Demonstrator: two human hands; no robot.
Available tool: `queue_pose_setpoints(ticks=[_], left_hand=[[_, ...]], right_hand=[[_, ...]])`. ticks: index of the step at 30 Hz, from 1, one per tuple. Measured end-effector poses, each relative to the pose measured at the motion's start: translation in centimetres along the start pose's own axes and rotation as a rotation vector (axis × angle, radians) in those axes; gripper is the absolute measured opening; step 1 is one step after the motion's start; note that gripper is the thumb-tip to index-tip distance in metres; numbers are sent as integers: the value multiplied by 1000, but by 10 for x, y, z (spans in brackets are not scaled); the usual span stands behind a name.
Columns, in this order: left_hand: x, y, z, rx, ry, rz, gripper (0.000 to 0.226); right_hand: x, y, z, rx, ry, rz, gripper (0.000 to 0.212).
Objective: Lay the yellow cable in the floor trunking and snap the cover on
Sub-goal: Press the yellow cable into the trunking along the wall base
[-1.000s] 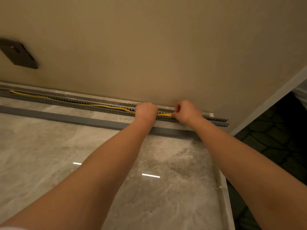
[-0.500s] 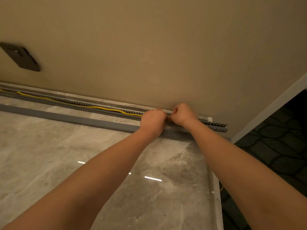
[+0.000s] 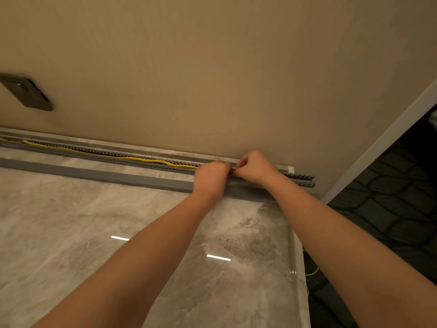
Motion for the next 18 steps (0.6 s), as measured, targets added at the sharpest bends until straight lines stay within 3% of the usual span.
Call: queue_pose_setpoints(ticks=[9,13,18], left_hand=[[-2,-7,12,6,-146,-69,24],[-7,-12,14,38,-155,-121,28],[-5,-14,23,77,-169,-148,25]], right_hand=[[23,12,15,0,353,47,14],[43,26,50,-85,282,15,14],[51,33,57,-24,124,56,11]])
Point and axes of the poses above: each hand's wrist, its own y-axis away from the middle knuckle, its own x-axis out of the back of the hand, z = x × y, the point moved 10 cm from there along -y, towards the middle knuckle, and after that the axes turned 8 degrees about -z, right-handed, at the moved point
